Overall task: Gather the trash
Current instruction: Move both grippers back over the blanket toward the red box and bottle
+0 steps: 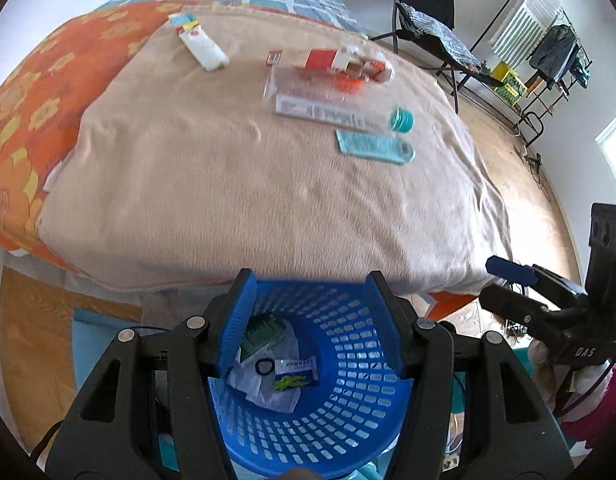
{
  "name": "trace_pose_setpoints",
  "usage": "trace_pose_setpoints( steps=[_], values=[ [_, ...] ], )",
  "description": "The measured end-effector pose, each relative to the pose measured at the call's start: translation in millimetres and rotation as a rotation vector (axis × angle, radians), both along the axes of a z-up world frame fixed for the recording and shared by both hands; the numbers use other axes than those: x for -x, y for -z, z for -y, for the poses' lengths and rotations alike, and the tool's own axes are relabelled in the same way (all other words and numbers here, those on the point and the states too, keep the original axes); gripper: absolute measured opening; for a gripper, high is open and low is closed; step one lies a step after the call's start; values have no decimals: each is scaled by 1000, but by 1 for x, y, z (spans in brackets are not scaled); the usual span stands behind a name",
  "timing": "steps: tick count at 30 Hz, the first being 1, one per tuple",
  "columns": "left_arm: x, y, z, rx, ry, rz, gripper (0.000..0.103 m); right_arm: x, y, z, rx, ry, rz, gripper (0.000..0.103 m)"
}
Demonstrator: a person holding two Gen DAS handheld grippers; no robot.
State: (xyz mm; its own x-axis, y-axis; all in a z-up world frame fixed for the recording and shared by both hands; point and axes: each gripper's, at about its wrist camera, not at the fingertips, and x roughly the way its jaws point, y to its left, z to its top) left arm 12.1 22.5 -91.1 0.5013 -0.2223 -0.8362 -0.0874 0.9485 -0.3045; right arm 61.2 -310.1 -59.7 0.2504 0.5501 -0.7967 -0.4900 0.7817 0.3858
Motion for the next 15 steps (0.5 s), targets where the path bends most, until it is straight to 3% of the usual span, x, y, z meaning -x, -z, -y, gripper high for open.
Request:
trace_pose_setpoints(
  steps=[6, 15],
  values=[
    [-20, -19, -2, -26, 10, 33, 58, -11, -7, 2, 1, 14, 24, 85],
    [-75, -46, -34, 39, -61, 66, 58, -48, -20, 3, -14, 35, 63, 85]
  ],
)
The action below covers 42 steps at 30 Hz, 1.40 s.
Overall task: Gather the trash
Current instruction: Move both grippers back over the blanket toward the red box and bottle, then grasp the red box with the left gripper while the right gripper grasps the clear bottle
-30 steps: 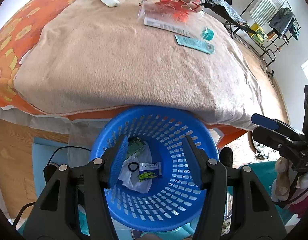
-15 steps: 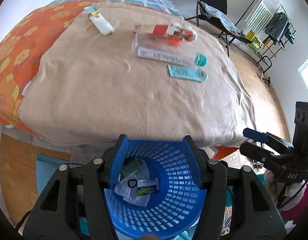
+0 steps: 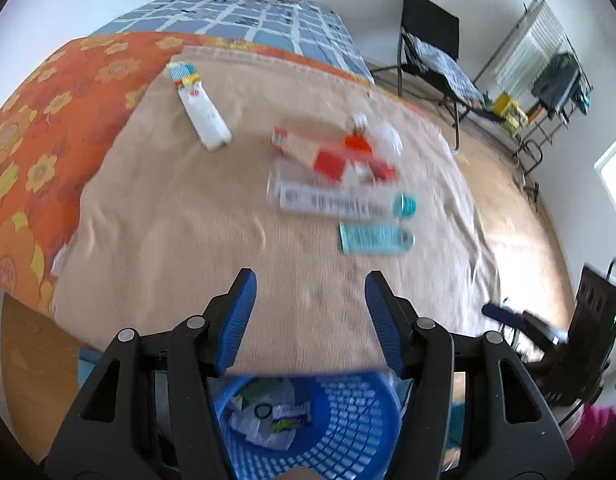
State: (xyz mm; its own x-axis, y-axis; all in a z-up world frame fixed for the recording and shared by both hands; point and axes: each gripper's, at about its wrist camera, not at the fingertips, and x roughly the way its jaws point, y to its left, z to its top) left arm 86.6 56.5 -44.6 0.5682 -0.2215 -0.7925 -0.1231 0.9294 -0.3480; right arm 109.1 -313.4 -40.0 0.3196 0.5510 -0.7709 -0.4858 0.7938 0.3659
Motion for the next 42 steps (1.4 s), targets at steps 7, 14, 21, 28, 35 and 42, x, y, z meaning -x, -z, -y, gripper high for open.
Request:
trace_pose_setpoints(
  steps=[7, 14, 21, 28, 35, 42],
  values=[
    [-62, 0, -29, 143, -88, -35, 58, -44, -8, 2, -33, 34, 34, 85],
    [-107, 21, -43, 242, -165, -82, 58, -86, 8, -1, -99, 84, -48, 83],
    [-146, 44, -43, 293, -191, -124, 58, -118, 30, 2, -157, 141, -147, 77],
    [-165, 65, -47, 299, -222, -164, 58, -138, 41, 1, -189, 166, -188, 74],
    [-177, 82, -50, 363, -229, -192, 58, -149, 54, -7, -206, 173, -225, 71],
    [-184, 92, -47, 428, -231, -207, 58, -157, 68, -13, -235, 182, -272, 70]
  ],
)
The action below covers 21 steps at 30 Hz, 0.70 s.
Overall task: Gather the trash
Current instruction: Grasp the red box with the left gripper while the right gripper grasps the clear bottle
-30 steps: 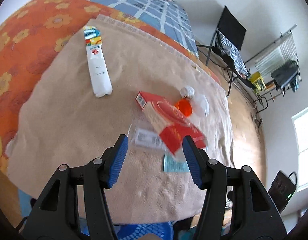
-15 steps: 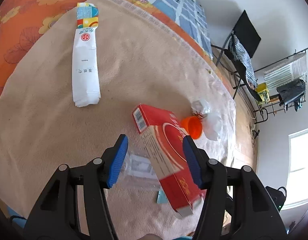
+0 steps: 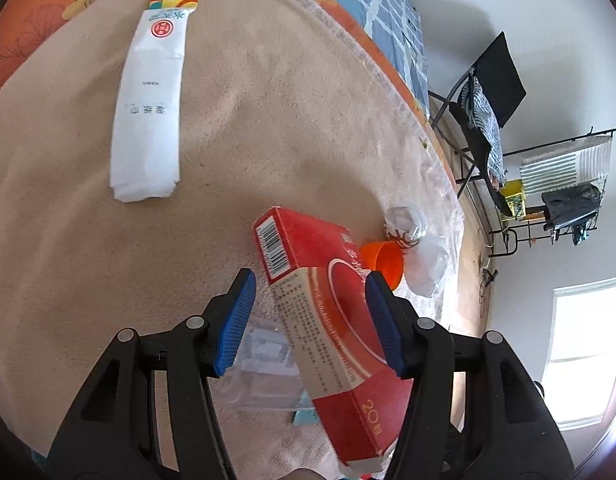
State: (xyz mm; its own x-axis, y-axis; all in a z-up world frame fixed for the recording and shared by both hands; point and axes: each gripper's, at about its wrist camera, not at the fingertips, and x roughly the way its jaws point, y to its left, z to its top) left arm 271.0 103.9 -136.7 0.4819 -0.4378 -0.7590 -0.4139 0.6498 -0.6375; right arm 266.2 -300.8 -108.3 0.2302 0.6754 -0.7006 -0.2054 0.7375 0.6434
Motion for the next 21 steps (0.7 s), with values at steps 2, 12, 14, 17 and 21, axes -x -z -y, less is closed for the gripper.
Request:
trace_pose_setpoints(
  steps=[2, 12, 14, 17, 21],
  values=[
    [-1, 0, 1, 7, -4, 4, 58, -2, 4, 0, -6, 7, -12, 69],
    [-4, 4, 4, 14, -14, 16, 56, -11, 28, 7, -107, 60, -87, 58],
    [-5, 3, 5, 7, -17, 17, 51, -12, 28, 8, -130, 67, -95, 54],
    [-5, 1, 4, -4, -25, 33, 43, -14, 26, 10, -140, 83, -93, 32],
    [-4, -4, 3, -15, -24, 56, 40, -13, 25, 10, -135, 69, -91, 32]
  ],
)
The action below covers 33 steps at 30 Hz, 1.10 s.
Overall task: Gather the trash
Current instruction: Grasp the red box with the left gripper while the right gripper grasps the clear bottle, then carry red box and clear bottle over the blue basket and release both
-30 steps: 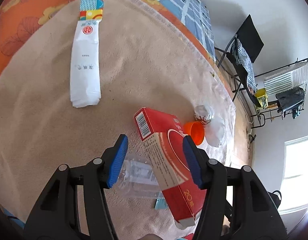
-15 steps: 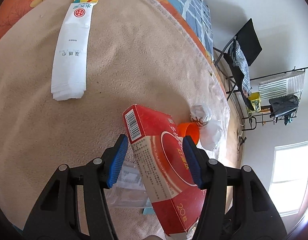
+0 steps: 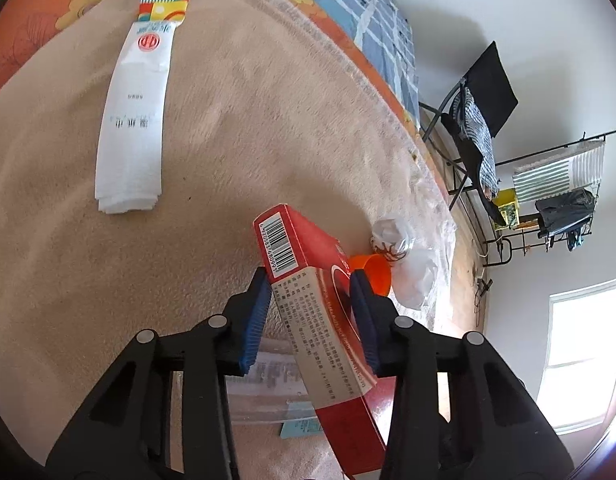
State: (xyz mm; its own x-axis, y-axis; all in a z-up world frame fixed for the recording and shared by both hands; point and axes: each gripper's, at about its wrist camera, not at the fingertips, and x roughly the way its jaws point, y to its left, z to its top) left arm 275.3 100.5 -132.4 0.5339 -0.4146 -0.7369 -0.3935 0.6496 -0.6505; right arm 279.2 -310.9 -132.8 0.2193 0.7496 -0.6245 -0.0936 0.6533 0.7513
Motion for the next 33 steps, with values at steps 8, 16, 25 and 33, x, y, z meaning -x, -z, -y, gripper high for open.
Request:
trace_pose_setpoints(
  steps=[8, 16, 25, 33],
  values=[
    [2, -10, -4, -28, -20, 38, 34, 0, -3, 0, 31, 1, 31, 29],
    [12, -29, -21, -49, -43, 80, 27, -5, -30, -13, 210, -30, 147, 50],
    [35, -51, -48, -93, -76, 125, 23, 27, -69, -96, 409, -441, 467, 88],
    [59, -69, -79, -119, -117, 162, 22, 58, -57, -156, 624, -716, 667, 87]
  ],
)
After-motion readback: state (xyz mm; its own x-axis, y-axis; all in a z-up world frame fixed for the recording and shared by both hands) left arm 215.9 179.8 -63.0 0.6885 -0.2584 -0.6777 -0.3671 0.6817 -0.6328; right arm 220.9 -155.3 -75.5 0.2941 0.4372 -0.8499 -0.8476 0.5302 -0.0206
